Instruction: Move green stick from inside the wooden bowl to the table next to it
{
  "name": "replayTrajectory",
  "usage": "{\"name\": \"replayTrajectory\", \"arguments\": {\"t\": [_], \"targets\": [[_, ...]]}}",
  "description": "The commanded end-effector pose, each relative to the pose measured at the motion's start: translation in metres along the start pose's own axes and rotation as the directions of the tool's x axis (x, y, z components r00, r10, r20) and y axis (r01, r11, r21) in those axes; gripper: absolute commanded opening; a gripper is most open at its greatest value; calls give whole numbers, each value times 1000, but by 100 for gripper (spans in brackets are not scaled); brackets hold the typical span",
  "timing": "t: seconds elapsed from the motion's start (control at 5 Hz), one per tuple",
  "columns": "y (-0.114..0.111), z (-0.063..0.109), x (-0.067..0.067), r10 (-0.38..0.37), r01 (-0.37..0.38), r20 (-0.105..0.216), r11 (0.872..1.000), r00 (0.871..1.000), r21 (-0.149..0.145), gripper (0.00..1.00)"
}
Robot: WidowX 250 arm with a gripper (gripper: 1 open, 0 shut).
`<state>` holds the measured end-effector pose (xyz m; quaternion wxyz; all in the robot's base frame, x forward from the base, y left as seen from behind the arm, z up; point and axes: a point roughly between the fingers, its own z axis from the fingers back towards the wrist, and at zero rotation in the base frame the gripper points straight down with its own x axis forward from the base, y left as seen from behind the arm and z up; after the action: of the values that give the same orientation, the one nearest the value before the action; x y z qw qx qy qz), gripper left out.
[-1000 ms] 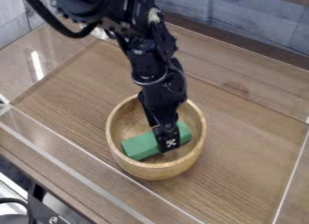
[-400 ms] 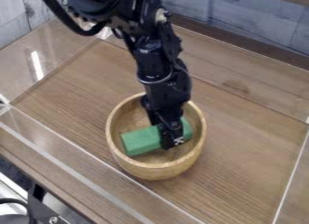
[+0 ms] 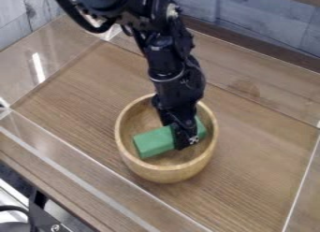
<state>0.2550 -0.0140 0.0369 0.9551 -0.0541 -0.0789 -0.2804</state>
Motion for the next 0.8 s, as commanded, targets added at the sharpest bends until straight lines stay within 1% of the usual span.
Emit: {"name": "replayTrajectory", "arguments": {"t": [0.0,0.2,0.4,0.6], "targets": [[10,12,7,63,-64,33,998,997,24,0],[14,15,4,125,-126,29,992,992,26,100],[11,8,5,93,-93,18,996,996,17,0],[7,3,6,58,-58,7,998,998,5,0]]}}
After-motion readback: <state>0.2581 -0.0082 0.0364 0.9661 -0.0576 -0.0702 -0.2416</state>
